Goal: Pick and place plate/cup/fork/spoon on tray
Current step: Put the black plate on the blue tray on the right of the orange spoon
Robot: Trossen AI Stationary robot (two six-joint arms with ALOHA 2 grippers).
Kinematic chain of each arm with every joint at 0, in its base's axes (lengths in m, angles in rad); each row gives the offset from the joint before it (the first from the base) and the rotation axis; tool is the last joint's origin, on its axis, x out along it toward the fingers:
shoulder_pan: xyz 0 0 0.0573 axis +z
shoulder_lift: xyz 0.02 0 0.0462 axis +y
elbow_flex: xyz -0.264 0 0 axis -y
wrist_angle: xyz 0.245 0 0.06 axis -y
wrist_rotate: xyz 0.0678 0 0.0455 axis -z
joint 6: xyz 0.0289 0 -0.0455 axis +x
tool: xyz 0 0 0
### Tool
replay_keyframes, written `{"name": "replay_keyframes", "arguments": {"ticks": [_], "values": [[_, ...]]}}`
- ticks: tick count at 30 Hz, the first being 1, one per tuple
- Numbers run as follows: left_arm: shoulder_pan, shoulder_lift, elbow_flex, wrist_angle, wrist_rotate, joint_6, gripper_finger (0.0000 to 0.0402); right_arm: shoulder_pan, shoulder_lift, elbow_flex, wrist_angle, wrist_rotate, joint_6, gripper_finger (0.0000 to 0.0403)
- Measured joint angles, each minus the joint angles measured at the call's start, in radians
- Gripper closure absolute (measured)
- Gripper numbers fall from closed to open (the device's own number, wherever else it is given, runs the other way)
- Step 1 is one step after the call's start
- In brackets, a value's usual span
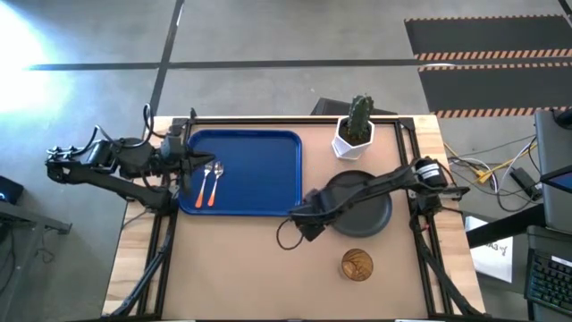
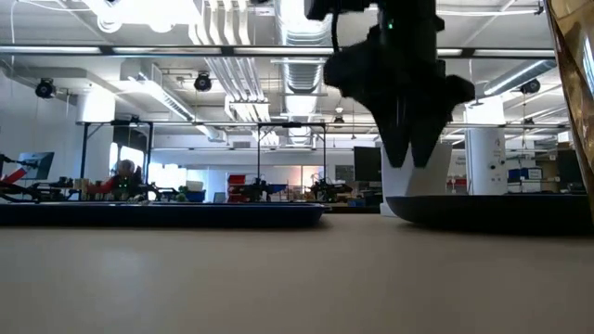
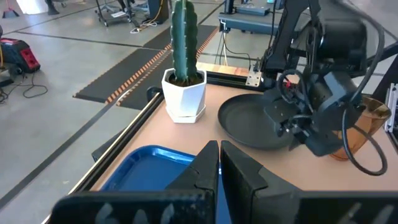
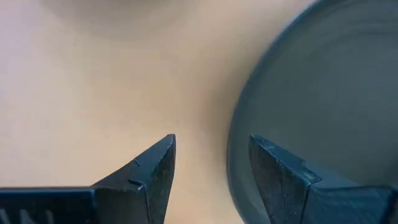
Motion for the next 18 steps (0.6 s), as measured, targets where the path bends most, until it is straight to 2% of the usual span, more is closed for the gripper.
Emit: {"name": "replay_keyframes", "arguments": {"ticks": [9, 18], "values": [[0.000, 0.000, 0.000, 0.001, 0.000, 0.000, 0.0402, -0.001, -0.003, -0.117, 0.023, -0.019, 0.032, 0.0211], [0.000, 0.000, 0.000, 0.001, 0.000, -0.001, 0.0402, -0.001, -0.003, -0.207, 0.244, -0.006, 0.069, 0.0211]]}}
